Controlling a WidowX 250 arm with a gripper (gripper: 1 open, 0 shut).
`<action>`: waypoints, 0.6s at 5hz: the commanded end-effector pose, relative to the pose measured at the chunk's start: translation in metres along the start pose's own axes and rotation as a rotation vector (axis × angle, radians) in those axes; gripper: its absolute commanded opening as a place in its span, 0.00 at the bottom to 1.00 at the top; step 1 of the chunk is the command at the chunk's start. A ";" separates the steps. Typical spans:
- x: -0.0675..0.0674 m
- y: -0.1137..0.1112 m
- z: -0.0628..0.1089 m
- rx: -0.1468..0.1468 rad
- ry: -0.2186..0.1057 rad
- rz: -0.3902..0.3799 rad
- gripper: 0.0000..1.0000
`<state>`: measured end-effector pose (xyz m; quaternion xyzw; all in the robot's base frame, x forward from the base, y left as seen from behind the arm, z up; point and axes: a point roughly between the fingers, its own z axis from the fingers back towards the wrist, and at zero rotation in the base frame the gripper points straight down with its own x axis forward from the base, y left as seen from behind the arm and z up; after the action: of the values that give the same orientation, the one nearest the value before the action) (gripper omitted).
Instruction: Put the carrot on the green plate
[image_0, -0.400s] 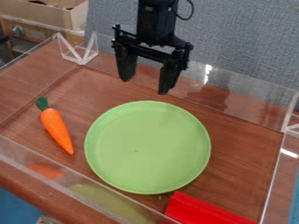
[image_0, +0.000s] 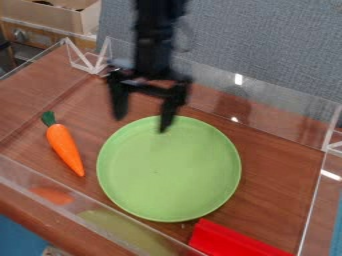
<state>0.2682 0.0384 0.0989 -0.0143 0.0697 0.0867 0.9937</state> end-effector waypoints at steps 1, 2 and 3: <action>-0.011 0.046 0.014 -0.043 -0.119 0.090 1.00; -0.019 0.081 0.013 -0.078 -0.162 0.300 1.00; -0.022 0.105 0.007 -0.112 -0.189 0.475 1.00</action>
<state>0.2283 0.1359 0.0984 -0.0477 -0.0103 0.3209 0.9458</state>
